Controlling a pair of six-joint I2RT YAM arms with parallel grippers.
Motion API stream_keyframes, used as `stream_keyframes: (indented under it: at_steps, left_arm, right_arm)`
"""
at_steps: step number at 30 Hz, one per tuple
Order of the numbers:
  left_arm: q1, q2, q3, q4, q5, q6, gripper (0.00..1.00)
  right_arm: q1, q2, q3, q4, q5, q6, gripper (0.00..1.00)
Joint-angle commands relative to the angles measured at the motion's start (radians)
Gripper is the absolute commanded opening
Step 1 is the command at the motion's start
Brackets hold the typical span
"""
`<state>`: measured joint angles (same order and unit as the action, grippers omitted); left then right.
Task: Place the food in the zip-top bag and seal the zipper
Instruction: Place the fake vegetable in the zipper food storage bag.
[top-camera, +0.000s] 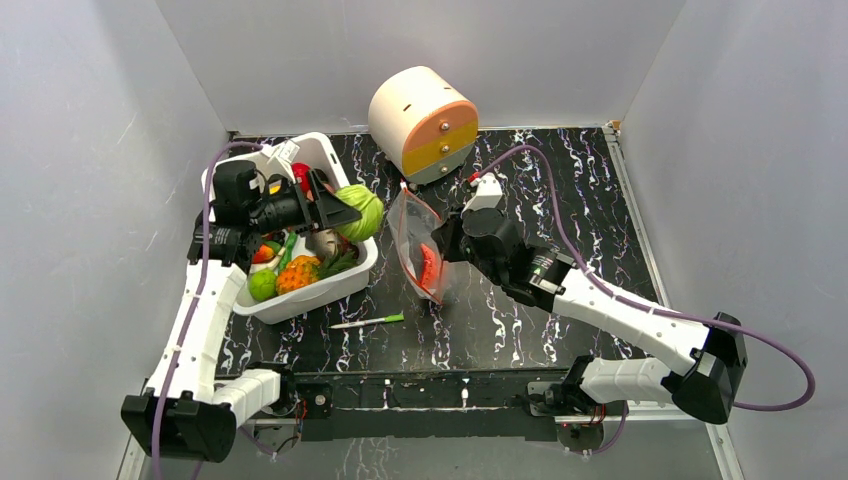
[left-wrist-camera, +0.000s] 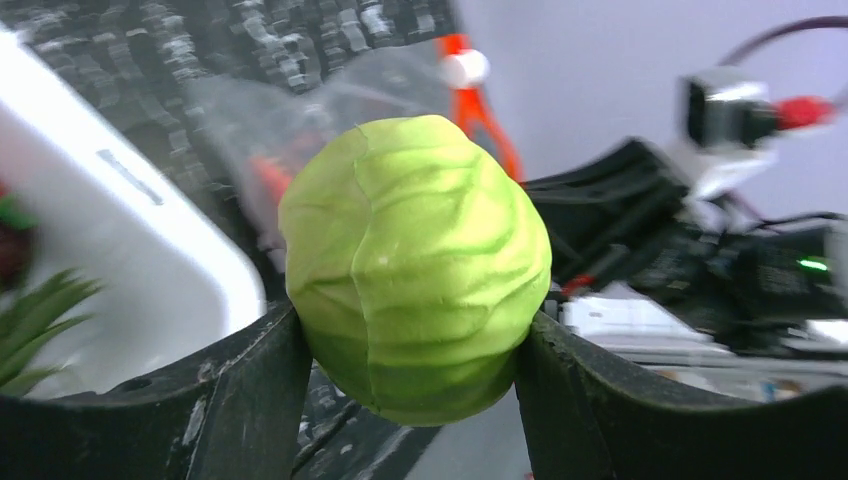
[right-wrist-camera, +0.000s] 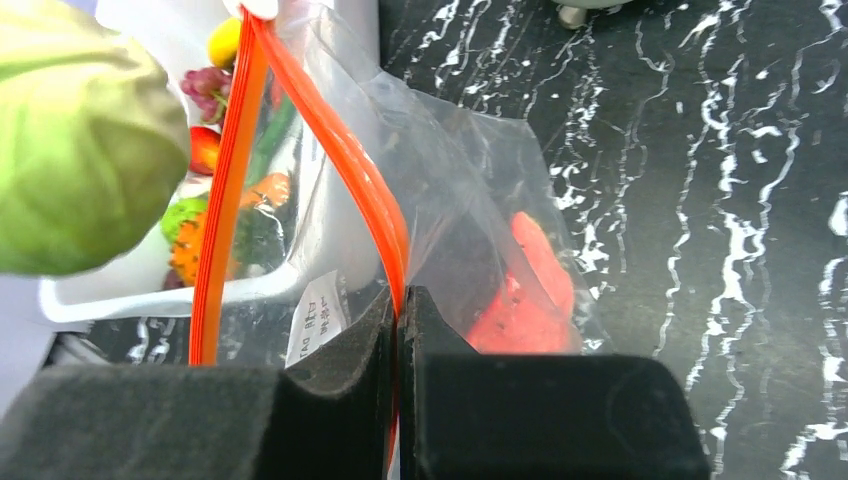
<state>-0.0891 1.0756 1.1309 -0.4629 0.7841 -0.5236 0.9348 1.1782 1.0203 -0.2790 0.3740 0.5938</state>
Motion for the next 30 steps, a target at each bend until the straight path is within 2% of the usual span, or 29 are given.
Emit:
stream_keyframes:
  at_steps: [1,6,13,19,26,30]
  left_arm:
    - [-0.028,-0.069,-0.063,0.312,0.253,-0.261,0.31]
    - [-0.107,-0.11,-0.16,0.527,0.246,-0.427,0.31]
    - [-0.251,-0.061,-0.196,0.594,0.175,-0.446,0.28]
    - [-0.268,-0.036,-0.211,0.551,0.133,-0.383,0.27]
    - [-0.269,-0.012,-0.184,0.33,-0.031,-0.188,0.25]
    - [-0.27,0.013,-0.166,0.274,-0.069,-0.147,0.24]
  right_arm:
    - [-0.002,0.015,0.038,0.089,-0.004,0.081,0.0]
    - [-0.002,0.01,0.031,0.113,-0.005,0.115,0.0]
    - [-0.003,-0.006,0.012,0.144,-0.016,0.14,0.0]
    - [-0.002,-0.014,0.013,0.156,-0.041,0.14,0.0]
    - [-0.002,-0.023,0.016,0.164,-0.077,0.123,0.0]
    - [-0.002,-0.035,0.005,0.178,-0.089,0.121,0.0]
